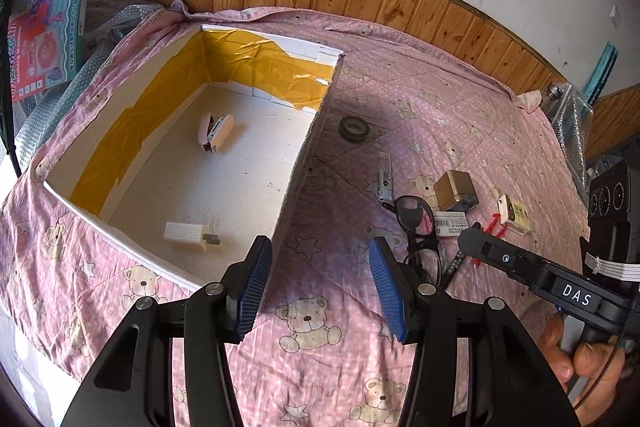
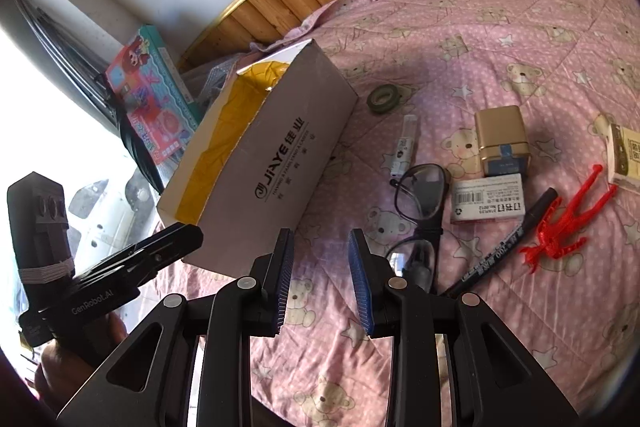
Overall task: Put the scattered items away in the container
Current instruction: 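Move both tools back toward the items on the bedspread, then grasp the black glasses with left tool while right tool grasps black marker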
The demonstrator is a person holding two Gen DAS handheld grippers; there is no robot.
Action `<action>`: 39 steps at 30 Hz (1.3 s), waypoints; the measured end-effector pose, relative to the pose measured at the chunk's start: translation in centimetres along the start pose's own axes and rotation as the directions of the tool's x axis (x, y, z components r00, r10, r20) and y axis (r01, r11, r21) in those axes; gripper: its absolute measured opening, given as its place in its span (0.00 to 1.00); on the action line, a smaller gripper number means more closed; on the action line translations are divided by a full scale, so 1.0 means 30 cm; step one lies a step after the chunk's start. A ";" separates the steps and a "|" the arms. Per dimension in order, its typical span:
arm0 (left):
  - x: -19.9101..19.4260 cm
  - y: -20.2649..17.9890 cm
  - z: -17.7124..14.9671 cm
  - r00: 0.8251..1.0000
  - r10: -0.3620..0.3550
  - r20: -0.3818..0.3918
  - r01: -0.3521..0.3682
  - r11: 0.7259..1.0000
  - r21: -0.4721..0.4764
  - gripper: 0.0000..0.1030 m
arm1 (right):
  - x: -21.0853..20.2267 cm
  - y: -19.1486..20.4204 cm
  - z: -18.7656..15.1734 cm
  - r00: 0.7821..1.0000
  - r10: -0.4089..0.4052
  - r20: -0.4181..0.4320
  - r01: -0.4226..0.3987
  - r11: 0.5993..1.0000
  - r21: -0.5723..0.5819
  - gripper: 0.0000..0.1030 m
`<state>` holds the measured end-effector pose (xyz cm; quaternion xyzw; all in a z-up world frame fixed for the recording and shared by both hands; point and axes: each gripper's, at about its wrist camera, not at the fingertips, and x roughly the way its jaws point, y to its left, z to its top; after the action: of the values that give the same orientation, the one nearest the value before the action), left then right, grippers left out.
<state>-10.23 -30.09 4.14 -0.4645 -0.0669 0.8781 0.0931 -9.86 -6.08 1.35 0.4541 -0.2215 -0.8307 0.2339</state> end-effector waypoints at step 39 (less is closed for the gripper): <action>0.575 -0.304 -0.041 0.958 -0.098 -0.271 0.125 0.989 0.084 0.54 | 0.112 -0.421 0.015 0.929 -0.345 -0.132 0.365 0.912 0.189 0.27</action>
<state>-17.81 -17.28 -8.54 -0.5683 -0.0358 0.8035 0.1737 -14.22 2.01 -7.95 0.5484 -0.2104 -0.8083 0.0401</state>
